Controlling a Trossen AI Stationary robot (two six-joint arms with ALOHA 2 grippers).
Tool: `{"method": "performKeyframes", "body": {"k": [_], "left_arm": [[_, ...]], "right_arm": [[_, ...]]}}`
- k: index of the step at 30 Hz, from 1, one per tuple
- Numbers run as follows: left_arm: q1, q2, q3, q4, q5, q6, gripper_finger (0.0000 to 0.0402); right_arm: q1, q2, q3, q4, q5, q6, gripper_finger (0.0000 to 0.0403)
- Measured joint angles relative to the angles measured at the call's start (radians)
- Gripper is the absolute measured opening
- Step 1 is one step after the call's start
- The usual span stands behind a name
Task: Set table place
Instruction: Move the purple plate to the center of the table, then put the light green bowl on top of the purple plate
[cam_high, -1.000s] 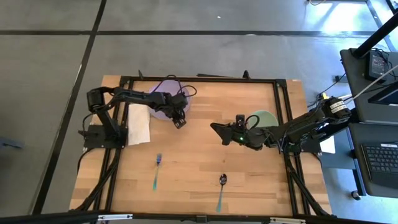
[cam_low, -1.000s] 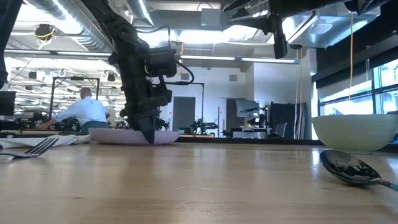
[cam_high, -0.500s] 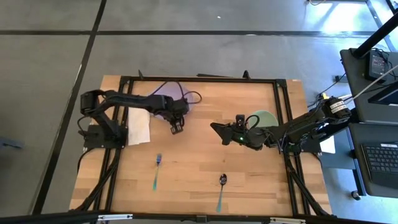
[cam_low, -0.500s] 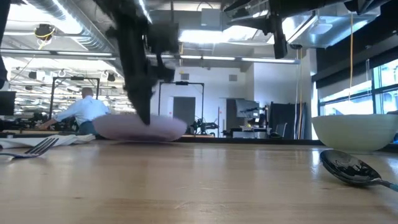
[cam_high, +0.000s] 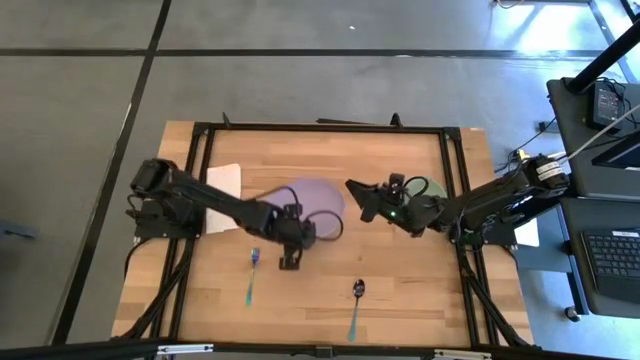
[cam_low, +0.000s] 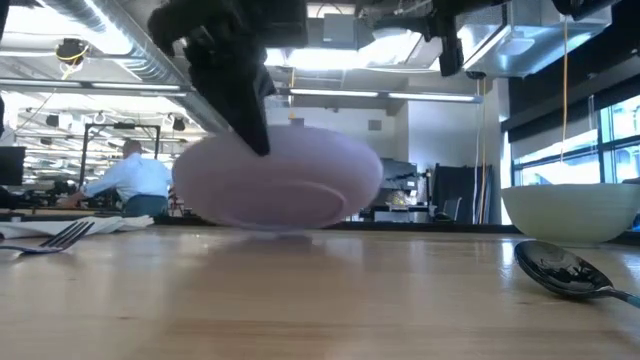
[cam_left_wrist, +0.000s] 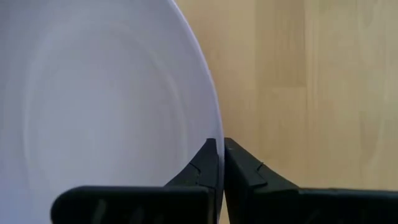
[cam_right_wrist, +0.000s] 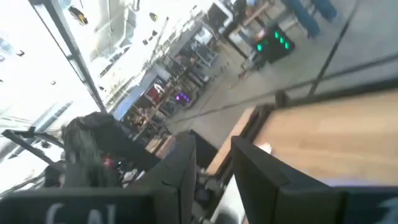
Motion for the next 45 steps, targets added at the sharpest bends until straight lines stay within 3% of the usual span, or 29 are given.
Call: {"method": "performKeyframes", "body": {"k": [5, 11, 14, 19, 24, 27, 33, 36, 42, 45], "left_arm": [[-0.026, 0.116, 0.000, 0.098, -0.014, -0.026, 0.0005], [-0.024, 0.197, 0.001, 0.133, 0.009, -0.048, 0.0021], [-0.021, 0.206, 0.002, 0.155, 0.023, -0.054, 0.0038], [-0.003, 0.183, 0.026, 0.133, 0.171, -0.038, 0.0083], [0.009, 0.128, 0.115, 0.103, 0.184, -0.054, 0.0121], [0.012, 0.090, 0.177, 0.037, 0.171, -0.054, 0.0133], [0.022, 0.002, 0.255, -0.026, 0.133, -0.016, 0.0136], [0.040, -0.046, 0.264, -0.034, 0.115, -0.006, 0.0135], [0.112, -0.088, 0.266, -0.022, 0.114, 0.001, 0.0147], [0.148, -0.090, 0.266, -0.019, 0.115, 0.002, 0.0153]], "right_arm": [[-0.019, -0.037, 0.000, 0.015, 0.022, -0.103, 0.0105], [-0.054, -0.038, 0.000, 0.058, -0.006, 0.026, 0.0105], [-0.063, -0.038, 0.000, 0.035, -0.068, 0.029, 0.0105], [-0.063, -0.037, 0.000, -0.007, -0.074, 0.051, 0.0105], [-0.063, -0.065, 0.000, -0.076, -0.109, 0.029, 0.0105], [-0.049, -0.125, 0.000, -0.245, -0.163, 0.072, 0.0100], [-0.021, -0.315, 0.000, -0.858, -0.206, 0.295, 0.0088], [-0.021, -0.398, 0.000, -1.118, -0.296, 0.427, 0.0083], [-0.023, -0.454, 0.000, -1.473, -0.516, 0.579, 0.0074], [-0.023, -0.454, 0.000, -1.577, -0.573, 0.586, 0.0073]]}}
